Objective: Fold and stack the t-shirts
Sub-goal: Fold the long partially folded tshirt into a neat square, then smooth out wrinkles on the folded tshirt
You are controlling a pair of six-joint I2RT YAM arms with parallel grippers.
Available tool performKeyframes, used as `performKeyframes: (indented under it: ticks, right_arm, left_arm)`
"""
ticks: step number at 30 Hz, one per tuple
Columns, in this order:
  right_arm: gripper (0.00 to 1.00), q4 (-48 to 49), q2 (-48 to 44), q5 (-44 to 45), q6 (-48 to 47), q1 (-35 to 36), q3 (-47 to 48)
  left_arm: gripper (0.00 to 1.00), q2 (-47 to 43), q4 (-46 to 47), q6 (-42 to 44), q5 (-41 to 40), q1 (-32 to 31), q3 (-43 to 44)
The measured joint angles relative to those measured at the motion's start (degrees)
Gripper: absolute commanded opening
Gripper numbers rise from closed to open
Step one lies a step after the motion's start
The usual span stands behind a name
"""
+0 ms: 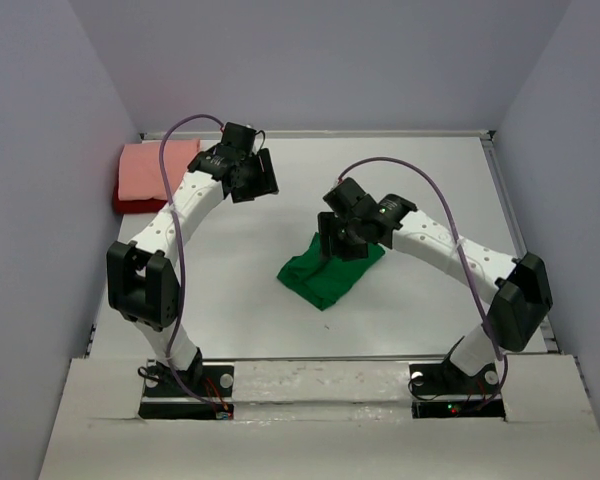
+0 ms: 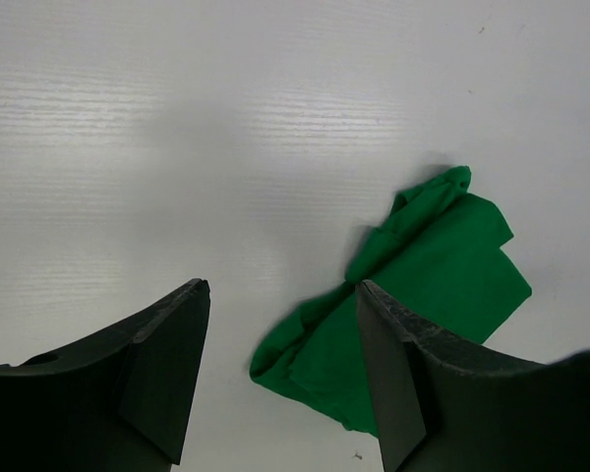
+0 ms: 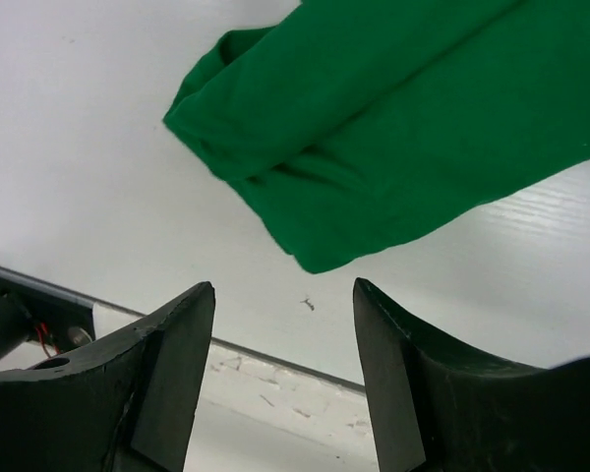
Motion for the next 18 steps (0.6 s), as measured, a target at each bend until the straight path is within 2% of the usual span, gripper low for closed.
performKeyframes:
  ticks: [10, 16, 18]
  right_arm:
    - [0.60, 3.8, 9.0, -4.2, -4.2, -10.8, -0.2]
    - [0.60, 3.3, 17.6, -4.7, -8.3, -14.2, 9.4]
    - [0.59, 2.6, 19.7, -3.6, -9.7, -15.3, 12.4]
  left_arm:
    - [0.71, -0.5, 0.1, 0.7, 0.4, 0.0, -1.3]
    - [0.71, -2.5, 0.9, 0.7, 1.0, -0.2, -5.2]
    - [0.68, -3.8, 1.4, 0.2, 1.1, -0.9, -7.3]
